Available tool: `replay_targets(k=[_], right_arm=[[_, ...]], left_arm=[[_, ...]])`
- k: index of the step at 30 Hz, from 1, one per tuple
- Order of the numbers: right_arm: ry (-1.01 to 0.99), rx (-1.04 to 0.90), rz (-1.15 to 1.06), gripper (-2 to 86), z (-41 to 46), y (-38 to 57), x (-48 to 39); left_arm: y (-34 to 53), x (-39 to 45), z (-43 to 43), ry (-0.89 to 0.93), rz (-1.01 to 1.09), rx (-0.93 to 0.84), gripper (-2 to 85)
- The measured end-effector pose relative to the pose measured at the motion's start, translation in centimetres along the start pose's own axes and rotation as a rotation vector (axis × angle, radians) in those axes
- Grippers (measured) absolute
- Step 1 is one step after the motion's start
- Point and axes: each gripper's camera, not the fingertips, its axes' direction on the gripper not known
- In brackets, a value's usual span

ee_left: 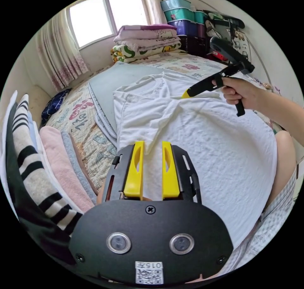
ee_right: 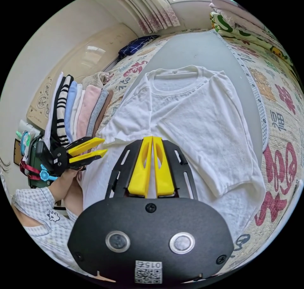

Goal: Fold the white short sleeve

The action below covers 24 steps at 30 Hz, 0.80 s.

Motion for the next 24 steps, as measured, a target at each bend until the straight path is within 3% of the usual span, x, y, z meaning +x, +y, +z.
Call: replay_targets(k=[6, 14, 24], right_arm=[[-0.005, 0.031, -0.074, 10.3, -2.5, -1.3, -2.8], [0.030, -0.095, -0.028, 1.5, -1.6, -4.8, -5.7], [0.057, -0.107, 0.002, 1.0, -4.8, -5.8, -8.5]], left_arm=[[0.4, -4.1, 1.9, 0.040, -0.114, -0.014, 4.7], [2.0, -7.4, 4.3, 0.099, -0.164, -0.032, -0.2], [4.6, -10.1, 7.5, 0.133, -0.144, -0.055, 0.6]])
